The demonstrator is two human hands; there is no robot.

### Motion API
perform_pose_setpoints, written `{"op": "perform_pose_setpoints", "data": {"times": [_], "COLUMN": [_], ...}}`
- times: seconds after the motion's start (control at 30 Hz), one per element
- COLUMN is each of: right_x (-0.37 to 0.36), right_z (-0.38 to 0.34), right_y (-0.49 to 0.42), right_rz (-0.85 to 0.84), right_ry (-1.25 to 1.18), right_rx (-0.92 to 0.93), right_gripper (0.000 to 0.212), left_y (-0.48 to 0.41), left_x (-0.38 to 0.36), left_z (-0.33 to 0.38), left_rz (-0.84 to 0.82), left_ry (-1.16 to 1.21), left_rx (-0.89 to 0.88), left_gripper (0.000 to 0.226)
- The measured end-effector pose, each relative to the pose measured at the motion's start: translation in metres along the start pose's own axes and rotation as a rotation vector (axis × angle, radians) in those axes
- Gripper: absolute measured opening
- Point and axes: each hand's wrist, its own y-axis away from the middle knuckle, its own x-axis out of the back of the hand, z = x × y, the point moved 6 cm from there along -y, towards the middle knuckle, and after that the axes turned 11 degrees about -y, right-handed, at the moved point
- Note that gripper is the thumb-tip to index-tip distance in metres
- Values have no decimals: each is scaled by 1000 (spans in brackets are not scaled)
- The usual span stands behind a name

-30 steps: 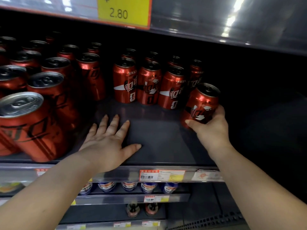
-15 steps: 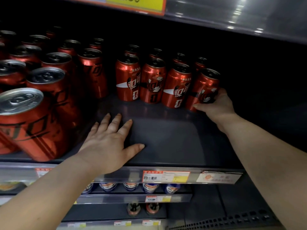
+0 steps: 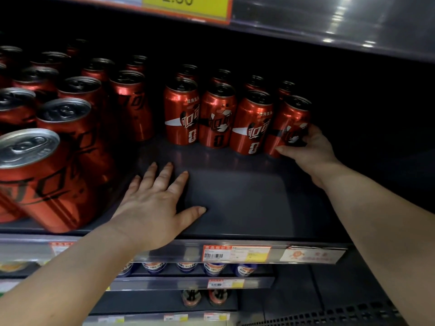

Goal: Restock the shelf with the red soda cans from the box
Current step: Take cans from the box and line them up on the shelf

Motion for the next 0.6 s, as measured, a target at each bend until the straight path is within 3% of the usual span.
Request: {"op": "perform_pose_setpoints", "data": {"times": [0.3,0.5,0.6], "right_x": [-1,2,5], "right_z": [6,8,4], "right_y": [-2,1,18], "right_rz": [22,123,190], "right_ry": [34,100,187], "right_rx": [25,-14,50], "right_gripper": [71,83,81], "left_y": [-1,0,2], "left_x": [1,7,13], "left_z": [0,-3,-4], "left_rz": [35,146,240], "left_ry": [29,65,130], "left_rx": [4,19,42], "left_gripper": [82,81,73]}}
